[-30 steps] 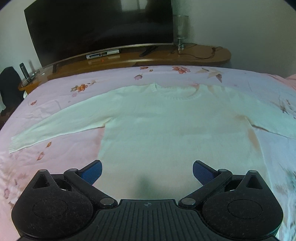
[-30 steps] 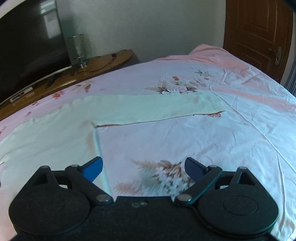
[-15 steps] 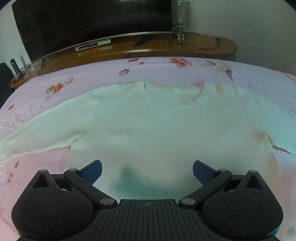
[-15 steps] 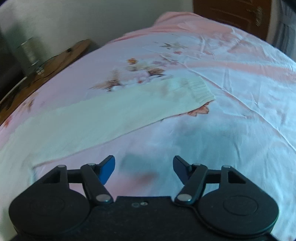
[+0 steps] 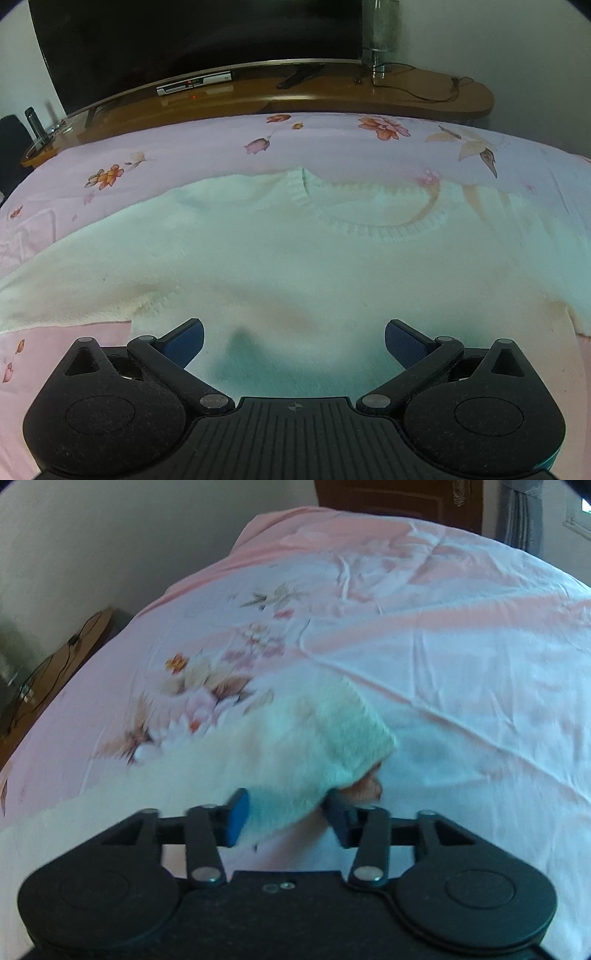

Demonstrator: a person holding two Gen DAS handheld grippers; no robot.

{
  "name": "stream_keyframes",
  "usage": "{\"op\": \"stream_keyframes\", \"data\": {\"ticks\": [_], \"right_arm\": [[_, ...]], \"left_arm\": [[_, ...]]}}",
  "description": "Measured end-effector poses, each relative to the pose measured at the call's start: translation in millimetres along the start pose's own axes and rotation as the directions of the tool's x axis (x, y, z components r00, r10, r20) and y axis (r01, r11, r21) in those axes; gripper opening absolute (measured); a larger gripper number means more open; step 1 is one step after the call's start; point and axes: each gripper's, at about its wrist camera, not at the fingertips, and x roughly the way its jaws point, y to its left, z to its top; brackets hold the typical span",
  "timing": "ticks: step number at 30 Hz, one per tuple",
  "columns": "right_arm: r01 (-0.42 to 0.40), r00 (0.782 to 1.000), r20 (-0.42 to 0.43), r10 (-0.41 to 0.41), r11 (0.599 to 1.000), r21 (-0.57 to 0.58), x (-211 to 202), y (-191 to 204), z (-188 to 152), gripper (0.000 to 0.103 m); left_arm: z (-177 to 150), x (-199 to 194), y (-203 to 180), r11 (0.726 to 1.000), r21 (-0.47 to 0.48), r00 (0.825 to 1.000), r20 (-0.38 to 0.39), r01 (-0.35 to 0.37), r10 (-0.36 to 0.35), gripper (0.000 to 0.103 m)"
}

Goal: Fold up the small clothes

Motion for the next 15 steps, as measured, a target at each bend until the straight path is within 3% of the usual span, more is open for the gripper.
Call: {"op": "stream_keyframes", "data": {"ticks": [1, 4, 9, 13, 15], "right_arm": [[-0.004, 1.000, 0.012, 0.004, 1.000, 0.013, 2, -2, 1, 0.020], [-0.018, 0.999, 0.037, 0.017, 1.000, 0.013, 6, -3, 3, 0.010], [-0.063, 0.992, 0.109, 0.070, 0.996, -0.068, -4, 17, -1, 0.007], [-0.193, 0.966, 0.134, 0.221, 0.962, -0.191, -26, 63, -8, 0.007], [-0.275, 0.941, 0.122, 0.315, 0.925, -0.263, -40, 98, -17, 0.007]], "left_arm": [[1, 0, 1, 1.000, -0.003, 1.000, 0.000, 0.002, -0.002, 0.103], [2, 1, 7, 1.000, -0.017, 1.000, -0.001, 0.018, -0.018, 0.103], [3, -3, 20, 0.998, -0.048, 0.999, 0.004, 0.033, -0.033, 0.103], [6, -9, 35, 0.998, -0.059, 1.000, 0.023, 0.012, -0.010, 0.103], [7, -12, 46, 0.997, -0.077, 1.000, 0.024, 0.000, 0.001, 0.103]]}}
